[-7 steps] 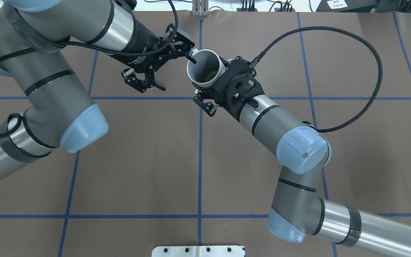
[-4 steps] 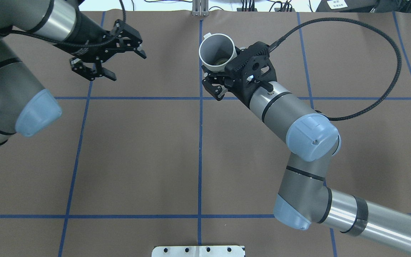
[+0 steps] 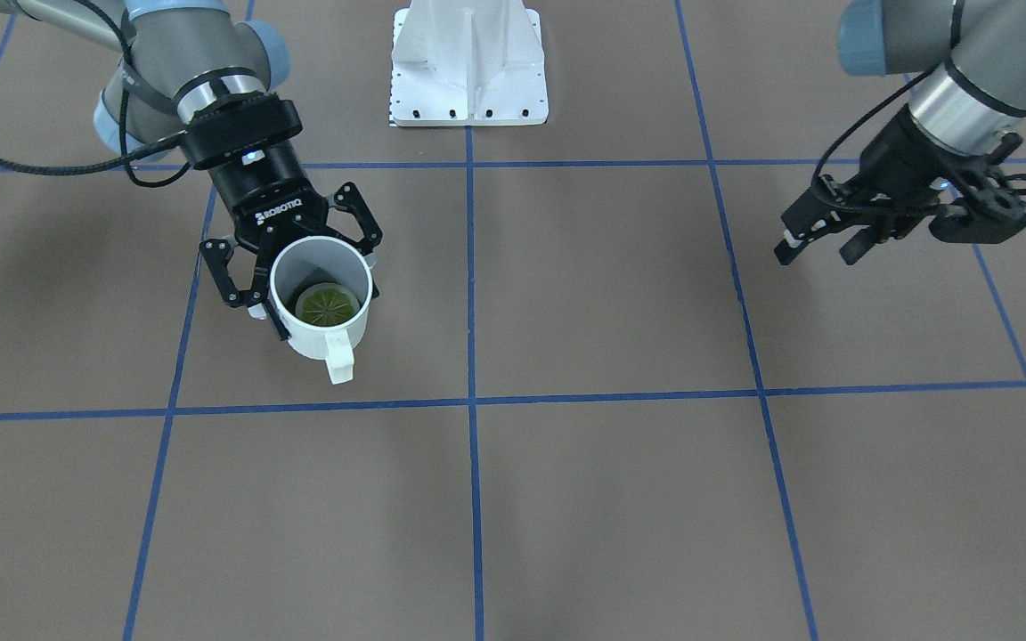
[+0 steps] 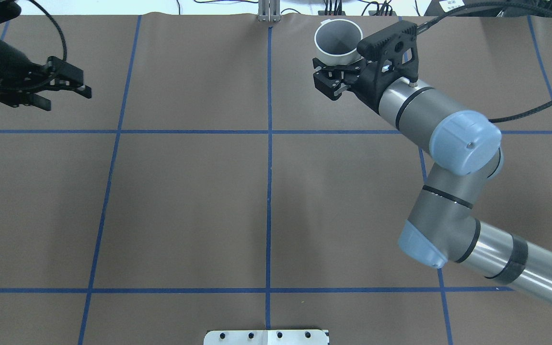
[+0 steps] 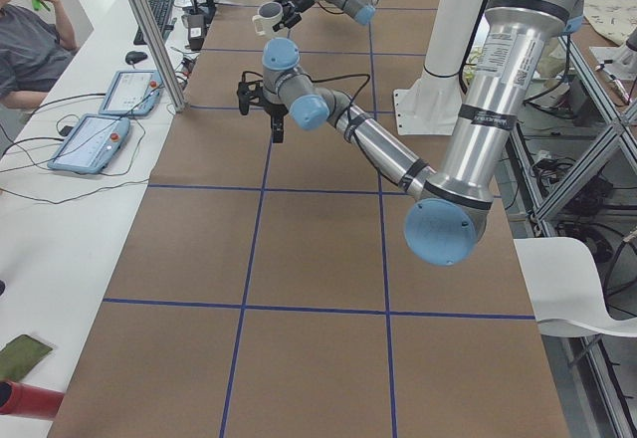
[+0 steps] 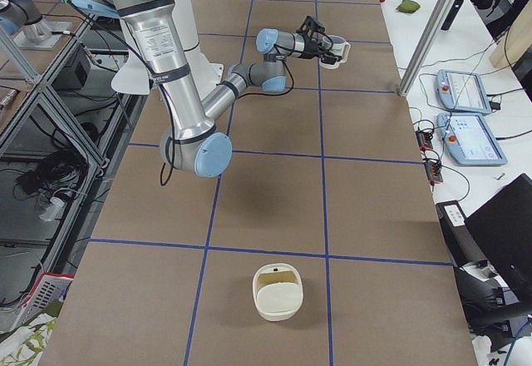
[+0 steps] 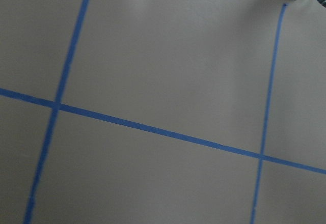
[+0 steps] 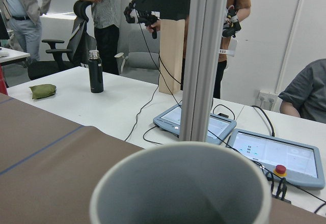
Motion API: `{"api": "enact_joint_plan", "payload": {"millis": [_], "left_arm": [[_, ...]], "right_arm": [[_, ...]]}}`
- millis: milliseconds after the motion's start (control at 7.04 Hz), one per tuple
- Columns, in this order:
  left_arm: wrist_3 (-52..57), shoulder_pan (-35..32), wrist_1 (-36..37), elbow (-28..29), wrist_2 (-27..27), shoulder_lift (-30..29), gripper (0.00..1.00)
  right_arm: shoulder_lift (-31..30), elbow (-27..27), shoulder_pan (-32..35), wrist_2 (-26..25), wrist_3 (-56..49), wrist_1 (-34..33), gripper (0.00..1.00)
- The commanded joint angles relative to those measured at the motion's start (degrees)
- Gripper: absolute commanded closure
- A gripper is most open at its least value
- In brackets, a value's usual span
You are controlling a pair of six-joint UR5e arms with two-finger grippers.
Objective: Left arm hands cup to right arm to dump lemon
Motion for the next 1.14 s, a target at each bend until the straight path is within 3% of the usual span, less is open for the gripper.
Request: {"api": "enact_joint_plan", "payload": {"millis": [0, 142, 426, 710, 994], "left_arm": [[23.58, -6.6, 4.41, 0.05, 0.25, 7.19, 0.0], [30.91, -8.64, 9.07, -0.04, 0.34, 7.29, 0.0], [32.03, -9.1, 9.38, 0.31, 0.51, 7.38, 0.0], [39.9, -11.45, 9.55, 1.54, 0.6, 9.12, 0.0], [47.3, -14.8, 12.96, 2.16, 0.6, 9.66, 0.0]], "right_arm": [[-6.93, 1.55, 7.4, 10.07, 0.75, -0.35, 0.6], [-12.19, 3.91, 10.65, 13.59, 0.75, -0.35, 0.61], [-22.74, 9.1, 13.31, 14.76, 1.88, 1.92, 0.61], [-32.68, 8.34, 15.07, 15.11, 12.49, 16.79, 0.62], [-41.04, 7.98, 19.53, 18.43, 12.79, 24.4, 0.66]]}}
